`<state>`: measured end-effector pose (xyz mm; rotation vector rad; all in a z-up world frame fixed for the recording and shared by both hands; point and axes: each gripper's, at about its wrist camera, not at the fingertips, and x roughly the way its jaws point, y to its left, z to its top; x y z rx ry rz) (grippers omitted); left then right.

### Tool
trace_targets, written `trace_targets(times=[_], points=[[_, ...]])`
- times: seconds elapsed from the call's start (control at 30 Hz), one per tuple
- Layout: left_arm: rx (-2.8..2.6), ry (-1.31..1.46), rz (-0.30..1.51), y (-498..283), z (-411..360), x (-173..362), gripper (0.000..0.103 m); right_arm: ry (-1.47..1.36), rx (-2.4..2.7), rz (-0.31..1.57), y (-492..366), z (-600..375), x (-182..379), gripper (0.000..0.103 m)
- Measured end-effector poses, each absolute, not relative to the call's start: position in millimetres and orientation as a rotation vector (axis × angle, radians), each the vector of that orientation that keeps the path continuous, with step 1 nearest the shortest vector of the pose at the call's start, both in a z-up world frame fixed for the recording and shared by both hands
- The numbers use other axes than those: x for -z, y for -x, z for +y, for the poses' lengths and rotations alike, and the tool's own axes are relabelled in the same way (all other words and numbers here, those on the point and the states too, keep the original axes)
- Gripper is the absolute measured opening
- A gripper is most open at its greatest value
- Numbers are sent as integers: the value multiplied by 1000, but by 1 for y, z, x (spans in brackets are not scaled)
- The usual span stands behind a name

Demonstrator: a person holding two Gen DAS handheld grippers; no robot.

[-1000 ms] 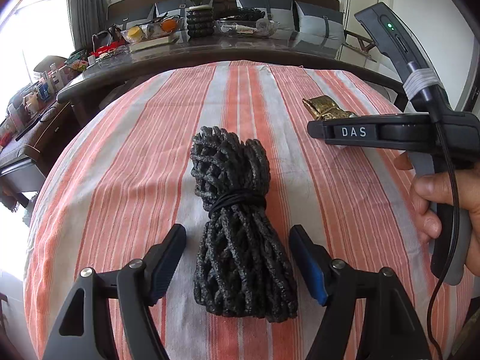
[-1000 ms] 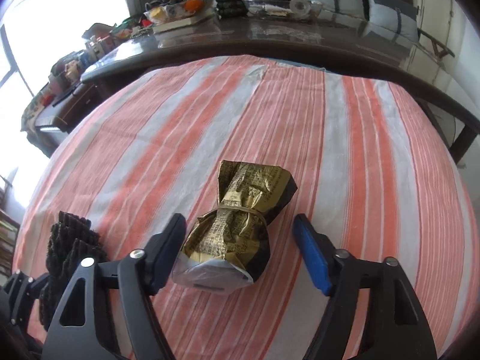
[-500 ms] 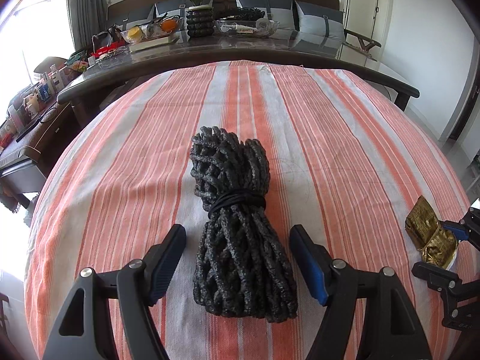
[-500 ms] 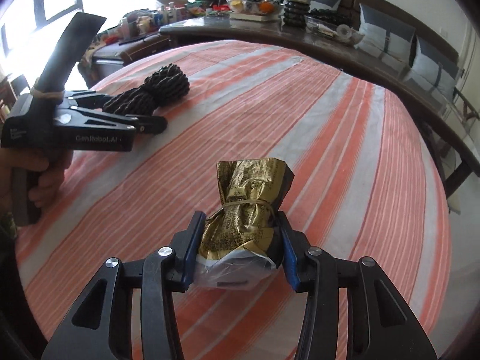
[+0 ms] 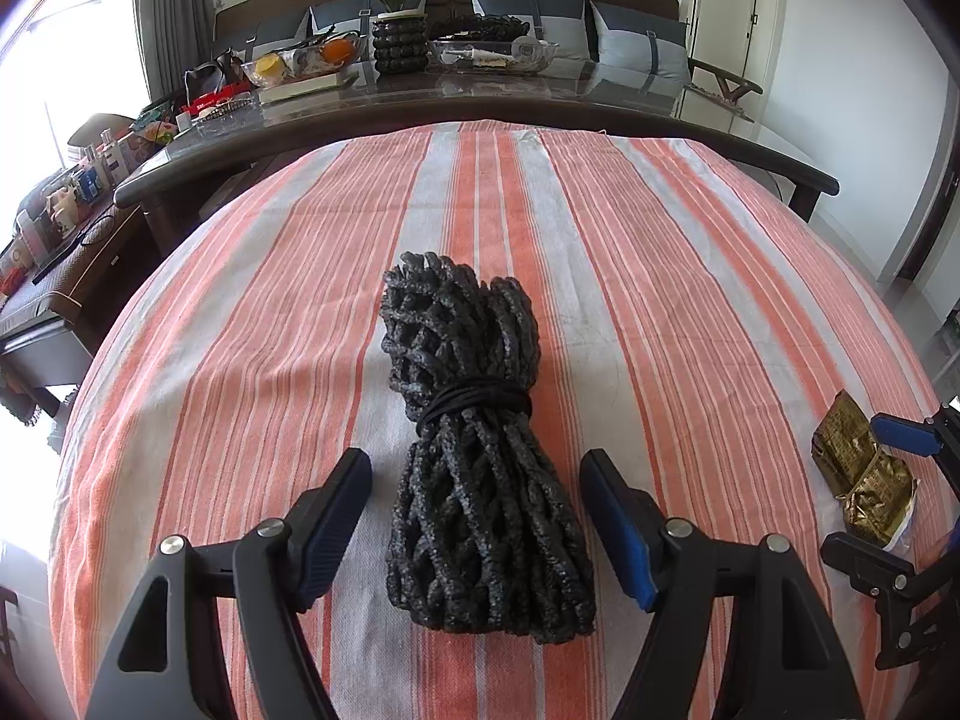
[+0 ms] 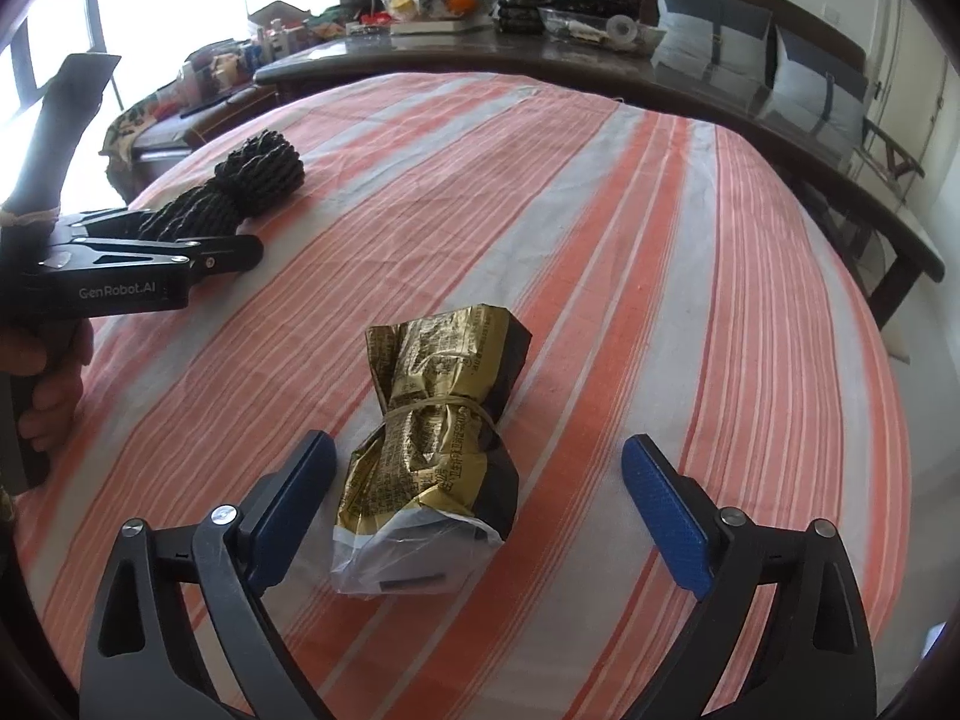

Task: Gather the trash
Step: 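Grasp the gold foil packet with the right tool while the left tool holds the rope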

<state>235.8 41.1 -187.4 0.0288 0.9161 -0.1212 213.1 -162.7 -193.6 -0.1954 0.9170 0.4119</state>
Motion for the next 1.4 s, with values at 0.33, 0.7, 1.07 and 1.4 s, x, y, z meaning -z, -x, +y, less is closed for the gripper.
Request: trace_targets(times=[0.33, 0.7, 1.07, 1.4], points=[[121, -29, 916, -236, 41, 188, 74, 191, -411, 921, -214, -163, 194, 99], [264, 96, 930, -226, 68, 178, 74, 185, -415, 922, -215, -165, 194, 100], [334, -1, 950, -247, 50, 168, 74, 136, -509, 1030, -225, -172, 166, 90], [346, 13, 939, -233, 44, 156, 32, 202, -479, 1111, -237, -155, 164, 35]])
